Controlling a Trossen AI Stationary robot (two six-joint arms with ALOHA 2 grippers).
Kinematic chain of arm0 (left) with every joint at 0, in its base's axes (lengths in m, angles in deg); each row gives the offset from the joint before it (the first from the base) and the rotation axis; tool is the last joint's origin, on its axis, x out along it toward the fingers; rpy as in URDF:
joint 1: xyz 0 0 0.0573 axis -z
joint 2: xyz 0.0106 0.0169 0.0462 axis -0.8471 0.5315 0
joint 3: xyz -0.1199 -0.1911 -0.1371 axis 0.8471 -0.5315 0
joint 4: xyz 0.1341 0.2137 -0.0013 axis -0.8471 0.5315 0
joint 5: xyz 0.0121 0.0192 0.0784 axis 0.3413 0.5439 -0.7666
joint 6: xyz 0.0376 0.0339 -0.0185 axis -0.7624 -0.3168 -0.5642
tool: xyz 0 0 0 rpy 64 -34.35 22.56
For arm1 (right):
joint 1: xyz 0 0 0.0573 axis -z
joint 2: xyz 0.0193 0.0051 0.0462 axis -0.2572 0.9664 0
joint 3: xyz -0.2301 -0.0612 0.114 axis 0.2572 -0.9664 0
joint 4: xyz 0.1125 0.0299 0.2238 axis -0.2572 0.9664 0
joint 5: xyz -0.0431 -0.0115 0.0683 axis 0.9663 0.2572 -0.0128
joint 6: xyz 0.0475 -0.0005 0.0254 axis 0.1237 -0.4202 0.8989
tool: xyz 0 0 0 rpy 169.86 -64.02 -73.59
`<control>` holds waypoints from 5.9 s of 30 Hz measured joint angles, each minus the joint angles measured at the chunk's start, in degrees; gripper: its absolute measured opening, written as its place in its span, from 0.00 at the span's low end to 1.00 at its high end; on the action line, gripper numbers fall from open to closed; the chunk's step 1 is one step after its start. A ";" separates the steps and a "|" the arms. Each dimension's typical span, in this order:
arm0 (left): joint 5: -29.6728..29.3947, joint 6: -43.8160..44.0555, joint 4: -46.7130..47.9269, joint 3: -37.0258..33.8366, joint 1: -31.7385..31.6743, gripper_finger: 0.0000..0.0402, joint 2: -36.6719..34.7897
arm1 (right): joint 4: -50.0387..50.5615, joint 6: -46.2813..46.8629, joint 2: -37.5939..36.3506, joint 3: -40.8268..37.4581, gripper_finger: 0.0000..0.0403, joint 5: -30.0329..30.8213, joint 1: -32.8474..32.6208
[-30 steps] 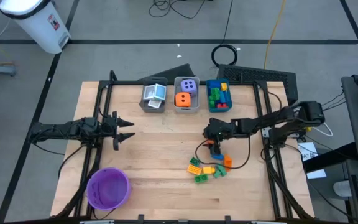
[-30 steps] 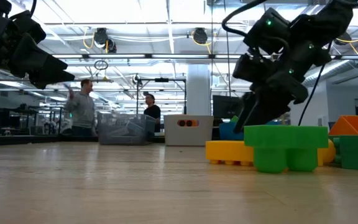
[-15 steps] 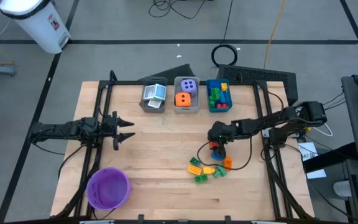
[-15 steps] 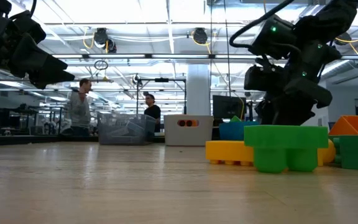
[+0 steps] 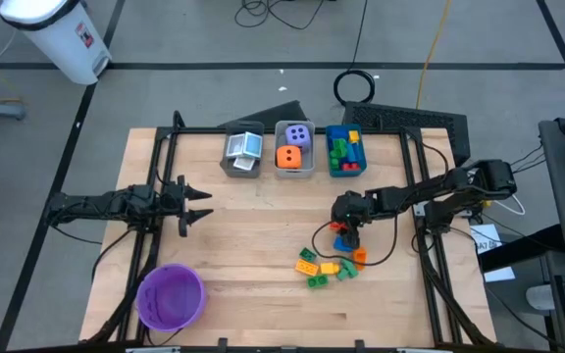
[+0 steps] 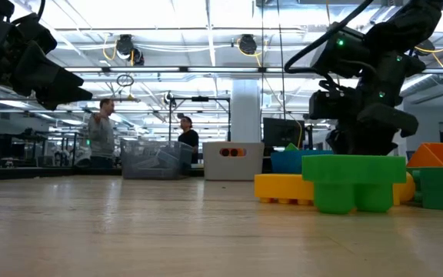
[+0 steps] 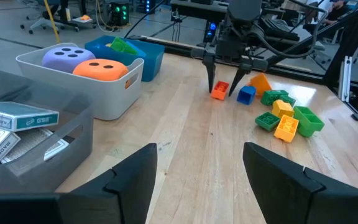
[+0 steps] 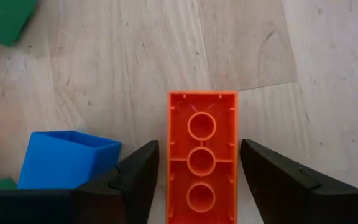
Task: Pick & Place Toys
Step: Put the orange game piece into the blue bin, then put the light orange game piece into the blue bin
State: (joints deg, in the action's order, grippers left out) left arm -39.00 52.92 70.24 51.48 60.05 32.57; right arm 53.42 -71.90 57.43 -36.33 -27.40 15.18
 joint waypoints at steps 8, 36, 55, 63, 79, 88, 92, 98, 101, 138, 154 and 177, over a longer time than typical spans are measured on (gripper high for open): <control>0.00 0.00 0.00 -0.02 0.02 0.61 0.00 | -0.34 0.00 0.00 0.00 0.40 0.07 0.00; 0.00 0.00 0.02 -0.02 0.02 0.61 0.00 | -2.77 -1.32 -12.40 8.93 0.37 8.90 23.97; 0.00 0.00 0.02 -0.02 0.00 0.61 0.00 | -7.68 -3.33 2.45 12.83 0.36 8.68 46.80; 0.00 0.00 0.01 -0.02 0.00 0.61 0.00 | -11.50 -3.94 6.40 12.83 0.36 7.50 48.92; 0.00 0.00 0.02 -0.02 0.00 0.61 0.00 | -11.41 -4.35 6.71 12.83 0.47 5.79 48.78; 0.00 0.00 0.00 -0.02 0.00 0.61 0.00 | -10.89 -6.01 2.11 12.81 0.59 5.90 46.18; 0.00 0.00 0.02 -0.02 0.01 0.61 0.00 | -8.23 -6.27 -2.92 12.81 0.63 5.88 42.41; 0.00 0.00 0.01 -0.02 0.00 0.61 0.01 | 0.41 -6.10 -10.91 12.81 0.65 5.67 32.00; 0.00 0.00 0.00 -0.02 0.02 0.61 0.00 | 4.96 -4.40 -14.09 12.81 0.64 5.64 24.90; 0.00 0.00 0.00 -0.02 0.00 0.61 0.00 | 31.45 57.21 -7.87 12.74 0.63 2.82 -23.43; 0.00 0.01 0.00 -0.02 0.00 0.61 0.01 | 30.15 57.14 -1.41 12.76 0.63 1.17 -22.17; 0.00 0.00 0.01 -0.02 0.02 0.61 0.01 | 30.96 56.33 -1.41 12.94 0.39 -0.22 -21.99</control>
State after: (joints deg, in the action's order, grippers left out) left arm -39.00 52.92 70.25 51.46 60.07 32.58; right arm 84.37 -15.57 56.02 -23.39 -27.62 -6.81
